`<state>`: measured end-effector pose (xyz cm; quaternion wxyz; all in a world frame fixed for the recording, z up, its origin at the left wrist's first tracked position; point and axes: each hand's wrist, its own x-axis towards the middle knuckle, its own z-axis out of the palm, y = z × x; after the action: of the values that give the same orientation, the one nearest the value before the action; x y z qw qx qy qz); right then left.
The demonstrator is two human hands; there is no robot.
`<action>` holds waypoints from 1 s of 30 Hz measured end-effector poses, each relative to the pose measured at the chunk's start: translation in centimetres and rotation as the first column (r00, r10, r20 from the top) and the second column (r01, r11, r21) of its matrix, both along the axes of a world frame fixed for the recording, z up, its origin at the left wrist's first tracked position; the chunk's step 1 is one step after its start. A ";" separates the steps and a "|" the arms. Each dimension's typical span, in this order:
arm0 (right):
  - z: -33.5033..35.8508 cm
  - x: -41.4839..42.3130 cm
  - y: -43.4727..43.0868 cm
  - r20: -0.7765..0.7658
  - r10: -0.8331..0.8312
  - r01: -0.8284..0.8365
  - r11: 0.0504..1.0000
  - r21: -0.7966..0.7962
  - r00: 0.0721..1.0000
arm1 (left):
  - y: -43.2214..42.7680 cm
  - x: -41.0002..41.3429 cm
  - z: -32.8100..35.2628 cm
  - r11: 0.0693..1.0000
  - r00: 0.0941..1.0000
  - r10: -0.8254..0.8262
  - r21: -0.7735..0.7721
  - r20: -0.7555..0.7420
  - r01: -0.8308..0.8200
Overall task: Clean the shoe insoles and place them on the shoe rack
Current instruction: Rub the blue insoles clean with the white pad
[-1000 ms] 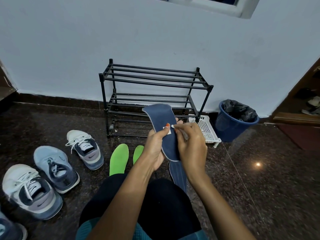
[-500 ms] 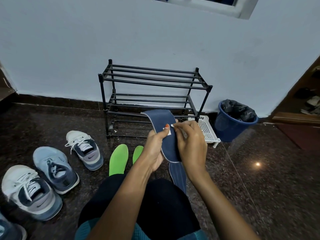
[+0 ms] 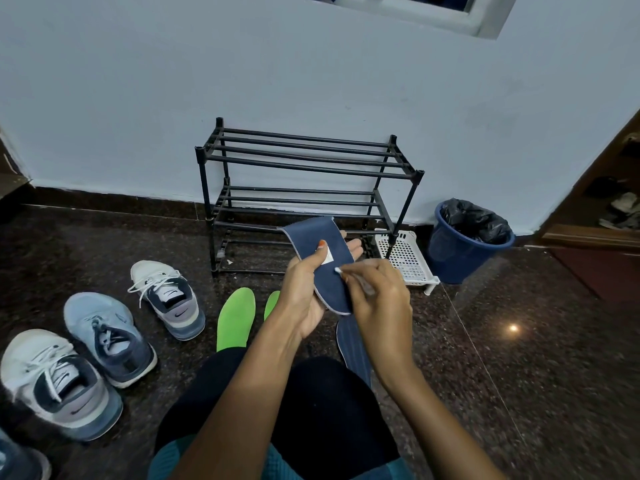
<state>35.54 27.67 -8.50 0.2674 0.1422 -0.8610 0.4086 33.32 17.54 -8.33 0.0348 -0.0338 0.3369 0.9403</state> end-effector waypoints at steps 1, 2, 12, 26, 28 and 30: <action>0.2 -0.4 0.0 0.011 -0.014 0.014 1.000 -0.013 1.000 | 0.0 0.0 0.0 1.000 1.000 -0.002 -0.010 0.000 0.002; 0.3 -0.8 0.0 0.020 -0.022 0.023 0.999 -0.024 1.000 | 0.0 0.1 0.1 1.000 1.000 0.002 -0.016 -0.001 -0.002; -1.3 1.7 -1.3 -0.062 0.034 -0.033 0.999 0.025 0.997 | 0.1 0.2 0.3 0.998 0.999 0.044 0.054 0.001 -0.044; -1.2 1.0 -1.5 -0.100 -0.038 0.040 0.999 0.023 0.994 | 0.2 0.3 0.4 0.999 0.999 0.009 0.040 -0.044 -0.007; -1.5 1.8 -1.7 -0.076 0.045 -0.044 0.999 0.006 0.996 | 0.0 0.2 0.3 0.998 0.998 0.045 0.035 -0.052 -0.044; -1.6 2.3 -1.7 -0.049 0.109 -0.110 0.994 -0.005 0.993 | -0.1 0.1 0.2 0.998 0.996 0.069 0.015 -0.057 -0.068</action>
<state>37.83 26.02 -10.09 0.2660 0.1981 -0.8435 0.4226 33.41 17.46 -8.09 -0.0068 -0.0182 0.3300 0.9438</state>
